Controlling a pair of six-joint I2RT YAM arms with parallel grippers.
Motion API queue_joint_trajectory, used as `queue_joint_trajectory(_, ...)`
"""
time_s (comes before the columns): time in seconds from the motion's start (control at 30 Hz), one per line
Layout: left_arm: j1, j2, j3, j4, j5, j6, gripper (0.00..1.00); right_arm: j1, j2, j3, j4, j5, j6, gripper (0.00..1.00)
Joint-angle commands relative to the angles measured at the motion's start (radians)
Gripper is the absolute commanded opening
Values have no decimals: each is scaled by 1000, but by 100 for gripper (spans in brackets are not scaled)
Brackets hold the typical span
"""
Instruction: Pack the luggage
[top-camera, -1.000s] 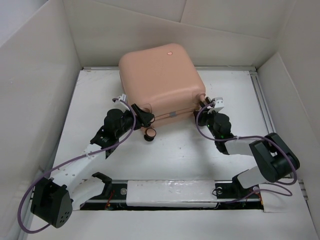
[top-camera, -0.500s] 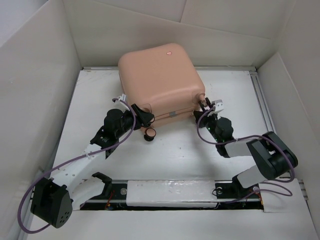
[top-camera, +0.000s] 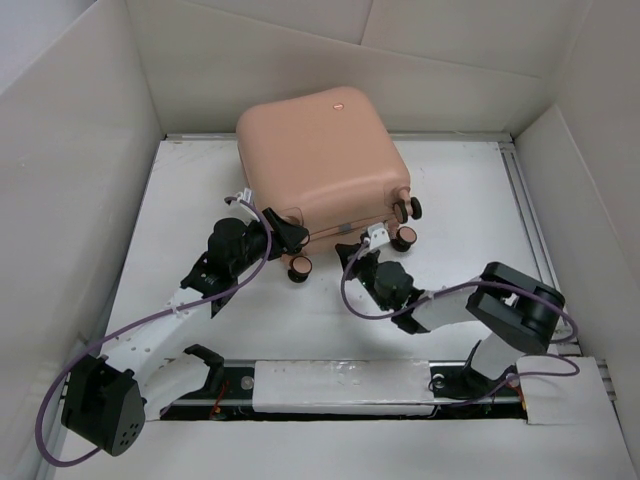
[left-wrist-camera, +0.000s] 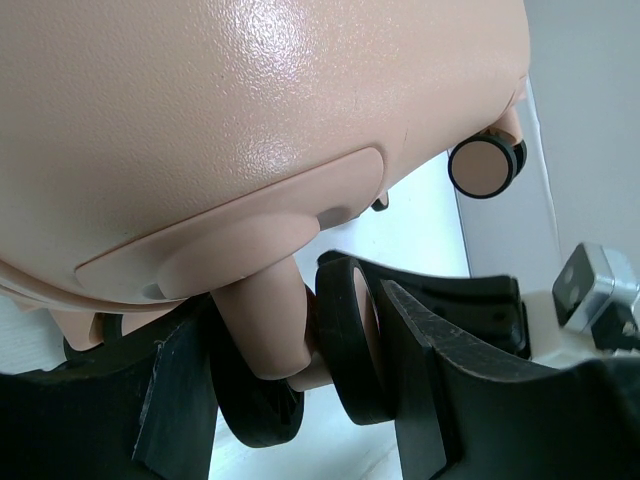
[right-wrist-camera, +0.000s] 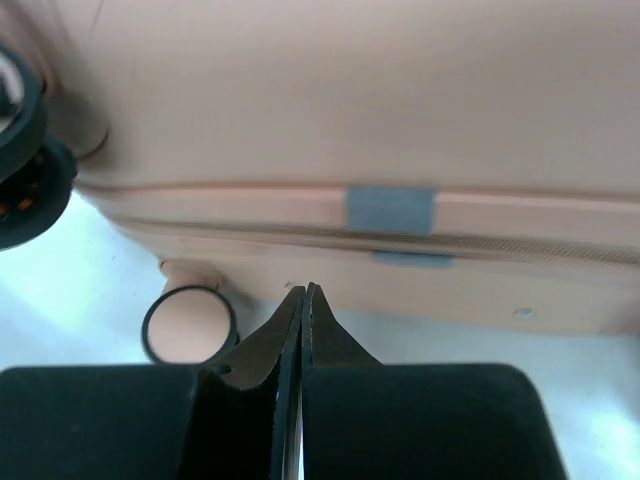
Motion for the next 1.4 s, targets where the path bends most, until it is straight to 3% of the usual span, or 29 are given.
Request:
queue_joint_trajectory(0.0, -25, -56, 48, 307, 180, 91, 0, 48, -16, 27, -24, 219, -33, 0)
queue_joint_trajectory(0.07, -25, -56, 48, 307, 169, 91, 0, 23, -50, 6, -76, 250, -14, 3)
queue_joint_trajectory(0.17, -25, -56, 48, 298, 169, 91, 0, -64, -151, -32, -179, 226, 41, 26)
queue_joint_trajectory(0.2, -25, -56, 48, 298, 169, 91, 0, -86, -199, -46, -209, 215, 50, 42)
queue_joint_trajectory(0.23, -25, -56, 48, 298, 169, 91, 0, -107, -220, -57, -226, 198, 62, 47)
queue_joint_trajectory(0.53, -25, -65, 48, 298, 169, 100, 0, -305, -264, -45, -342, 43, 73, 59)
queue_joint_trajectory(0.73, -25, -65, 48, 298, 160, 100, 0, -365, -207, 26, -342, -147, 13, 55)
queue_joint_trajectory(1.1, -25, -56, 38, 298, 160, 109, 0, -419, -141, 95, -342, -250, 3, 52)
queue_joint_trajectory(1.37, -25, -56, 38, 298, 160, 109, 0, -451, -130, 55, -156, -348, -19, 27)
